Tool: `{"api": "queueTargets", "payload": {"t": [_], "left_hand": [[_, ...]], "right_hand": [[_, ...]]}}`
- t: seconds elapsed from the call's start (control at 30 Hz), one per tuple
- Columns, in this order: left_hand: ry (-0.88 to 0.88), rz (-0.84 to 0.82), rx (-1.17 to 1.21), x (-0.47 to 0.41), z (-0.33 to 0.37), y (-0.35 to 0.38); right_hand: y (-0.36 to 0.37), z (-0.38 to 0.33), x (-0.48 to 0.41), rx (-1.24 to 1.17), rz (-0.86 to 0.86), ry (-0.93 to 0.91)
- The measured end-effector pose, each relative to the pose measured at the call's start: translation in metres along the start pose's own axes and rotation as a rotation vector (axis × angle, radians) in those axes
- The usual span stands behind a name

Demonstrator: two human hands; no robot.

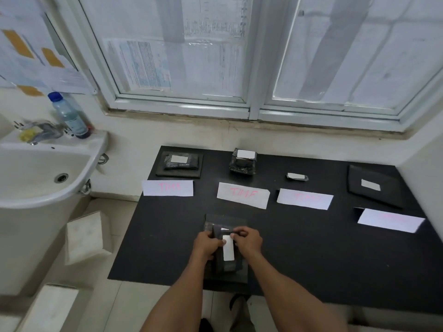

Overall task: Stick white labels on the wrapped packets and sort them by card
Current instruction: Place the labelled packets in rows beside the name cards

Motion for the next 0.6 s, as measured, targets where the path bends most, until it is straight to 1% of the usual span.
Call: {"api": "queueTargets", "payload": {"t": [0.1,0.17,0.27,0.33,0.47,0.6], "left_hand": [[-0.003,-0.077,0.111,0.013,0.017,0.002],[0.007,-0.083,0.148,0.017,0.032,0.003],[0.058,-0.146,0.161,0.021,0.057,0.009],[0.098,-0.15,0.175,0.022,0.076,0.015],[0.109,-0.195,0.319,0.021,0.114,0.037],[0.103,-0.138,0.462,0.009,0.156,0.068]], "right_hand": [[-0.01,-0.014,0.004,-0.003,-0.005,-0.041],[-0.02,-0.028,0.005,-0.02,0.026,-0.068],[-0.043,-0.048,0.001,-0.027,0.081,-0.065],[-0.062,-0.059,-0.003,0.006,0.105,-0.076],[-0.102,-0.073,-0.017,0.095,0.193,-0.09],[-0.139,-0.076,-0.046,0.116,0.191,-0.088]]}}
Point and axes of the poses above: each hand's wrist, its own x-axis away from the middle knuckle, its own y-axis out of the palm, z = x × y, the point moved 2 cm from there along -x, towards the middle knuckle, and after that the axes turned 2 degrees about x, right-handed, at the moved point
